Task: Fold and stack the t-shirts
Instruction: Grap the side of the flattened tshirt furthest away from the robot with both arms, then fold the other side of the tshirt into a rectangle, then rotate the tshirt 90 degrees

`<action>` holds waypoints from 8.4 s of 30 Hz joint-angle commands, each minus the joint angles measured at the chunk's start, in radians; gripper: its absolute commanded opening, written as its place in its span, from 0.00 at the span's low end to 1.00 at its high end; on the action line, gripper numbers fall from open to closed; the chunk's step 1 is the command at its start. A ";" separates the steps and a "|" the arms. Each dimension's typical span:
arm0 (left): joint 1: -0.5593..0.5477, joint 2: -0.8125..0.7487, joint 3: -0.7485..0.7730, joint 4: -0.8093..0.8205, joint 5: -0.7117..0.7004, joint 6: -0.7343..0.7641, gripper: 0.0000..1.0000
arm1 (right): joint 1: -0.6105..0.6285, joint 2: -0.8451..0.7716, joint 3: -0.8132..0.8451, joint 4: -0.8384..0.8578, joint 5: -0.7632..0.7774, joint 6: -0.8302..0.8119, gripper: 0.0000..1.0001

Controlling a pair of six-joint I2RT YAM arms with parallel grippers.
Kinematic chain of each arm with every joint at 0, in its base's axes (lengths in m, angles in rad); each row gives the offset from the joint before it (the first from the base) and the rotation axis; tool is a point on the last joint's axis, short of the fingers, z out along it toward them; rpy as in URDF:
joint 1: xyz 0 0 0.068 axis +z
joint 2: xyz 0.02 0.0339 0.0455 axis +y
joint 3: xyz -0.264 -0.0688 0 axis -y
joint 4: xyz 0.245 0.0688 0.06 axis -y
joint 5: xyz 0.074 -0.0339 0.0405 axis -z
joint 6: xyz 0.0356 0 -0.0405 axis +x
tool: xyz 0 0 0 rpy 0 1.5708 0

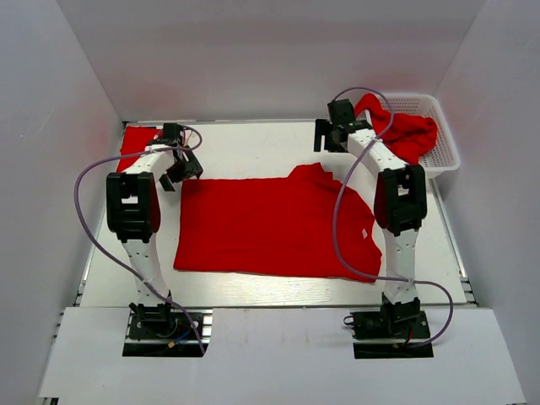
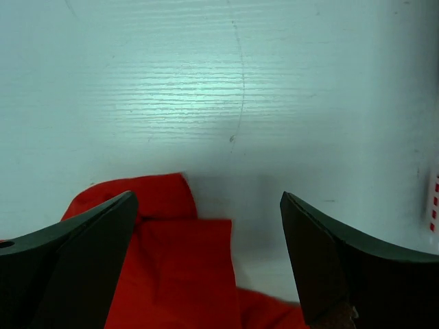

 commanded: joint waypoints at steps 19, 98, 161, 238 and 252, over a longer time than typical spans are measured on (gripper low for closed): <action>0.015 0.106 -0.008 0.105 0.107 0.036 0.55 | 0.004 0.099 -0.083 0.021 -0.178 -0.093 0.72; 0.009 -0.518 -0.587 0.248 -0.047 -0.034 0.03 | 0.211 -1.051 -1.140 0.076 -0.273 -0.116 0.12; -0.018 -0.480 -0.693 0.165 0.132 -0.021 0.99 | 0.208 -0.705 -1.010 -0.067 -0.237 0.256 0.90; -0.242 -0.402 -0.218 0.100 0.135 0.157 0.99 | 0.065 0.406 0.395 0.226 -0.353 -0.142 0.90; -0.305 -0.457 -0.457 0.196 0.383 0.213 0.99 | 0.095 -0.255 -0.194 0.117 -0.364 -0.109 0.90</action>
